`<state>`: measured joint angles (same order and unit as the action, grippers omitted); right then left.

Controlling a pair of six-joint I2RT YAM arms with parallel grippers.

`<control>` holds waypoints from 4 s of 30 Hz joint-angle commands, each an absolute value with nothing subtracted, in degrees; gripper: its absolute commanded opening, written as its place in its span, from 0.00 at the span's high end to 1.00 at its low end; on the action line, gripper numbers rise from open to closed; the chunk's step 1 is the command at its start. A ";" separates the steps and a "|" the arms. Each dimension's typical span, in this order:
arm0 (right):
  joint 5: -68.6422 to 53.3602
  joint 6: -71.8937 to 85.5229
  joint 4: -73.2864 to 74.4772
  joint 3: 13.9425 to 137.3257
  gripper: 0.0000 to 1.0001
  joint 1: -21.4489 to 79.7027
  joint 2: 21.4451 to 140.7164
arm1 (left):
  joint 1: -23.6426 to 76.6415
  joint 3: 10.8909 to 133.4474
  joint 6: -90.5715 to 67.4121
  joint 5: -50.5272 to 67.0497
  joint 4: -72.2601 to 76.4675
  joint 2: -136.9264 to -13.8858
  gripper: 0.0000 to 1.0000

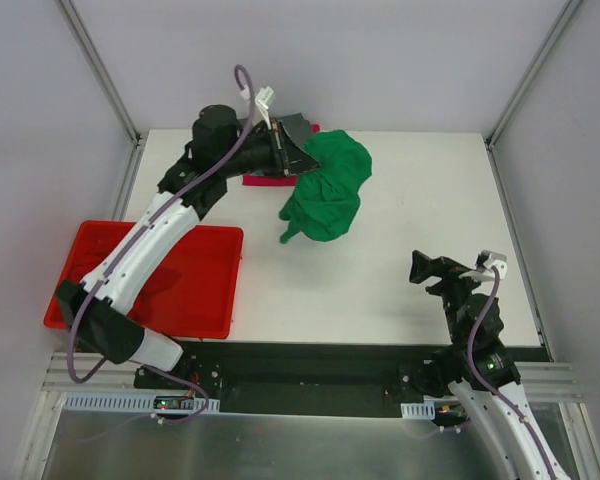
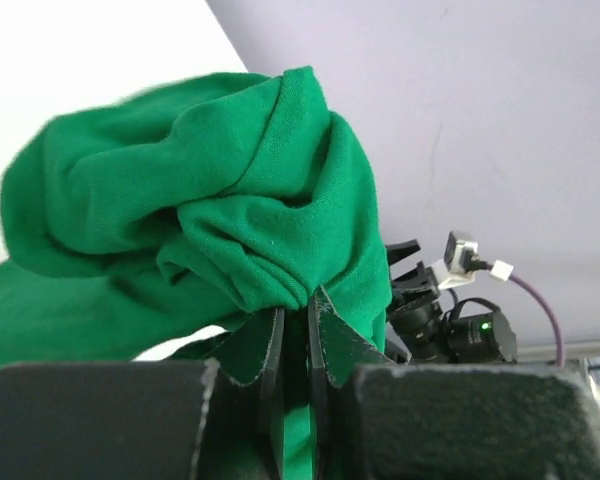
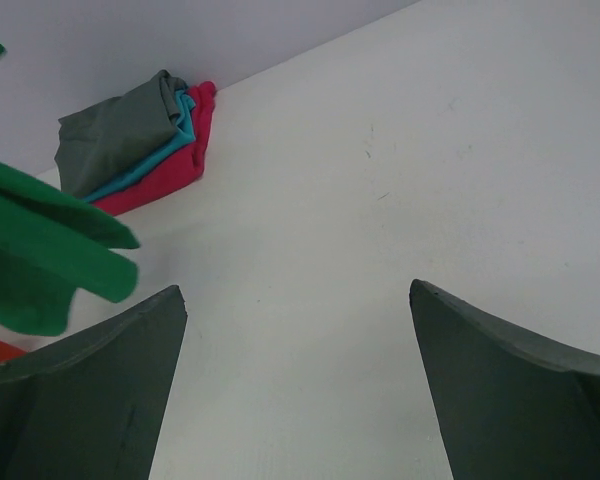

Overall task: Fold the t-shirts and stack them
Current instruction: Move the tshirt to the center of the board, then flatten out the tshirt

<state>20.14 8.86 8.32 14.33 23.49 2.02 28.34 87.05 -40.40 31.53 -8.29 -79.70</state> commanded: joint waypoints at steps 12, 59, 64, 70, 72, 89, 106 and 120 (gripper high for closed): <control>18.38 8.09 7.48 19.69 0.04 23.20 18.53 | 30.32 72.45 -30.59 15.83 -23.82 -88.77 0.01; 8.17 5.81 13.35 40.77 0.08 22.94 63.25 | 36.65 56.70 -36.29 4.85 -11.78 -93.62 1.00; -6.13 -4.72 12.05 48.42 0.19 22.50 76.00 | 37.44 52.82 -39.37 0.35 -11.69 -89.65 1.00; -15.54 -9.40 9.76 53.52 0.26 22.59 86.91 | 37.62 53.09 -40.17 0.35 -11.69 -89.91 1.00; -17.31 -10.10 7.66 53.88 0.29 22.59 88.85 | 37.62 53.35 -40.17 0.35 -11.69 -90.53 1.00; -20.75 -10.55 2.90 53.88 0.99 21.88 85.28 | 37.70 55.89 -38.50 -3.51 -12.56 -87.99 1.00; -21.52 -11.78 31.81 81.19 0.99 21.97 51.69 | 37.79 88.14 -24.17 -2.12 -16.17 -67.15 1.00; -22.88 -14.32 37.78 106.69 1.00 21.88 56.68 | 37.79 109.24 -16.80 1.42 -18.19 -71.88 1.00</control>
<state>-27.31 -11.31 34.28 101.25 22.13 51.96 37.19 105.82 -20.49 4.67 -17.69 -69.23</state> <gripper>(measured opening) 0.012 0.011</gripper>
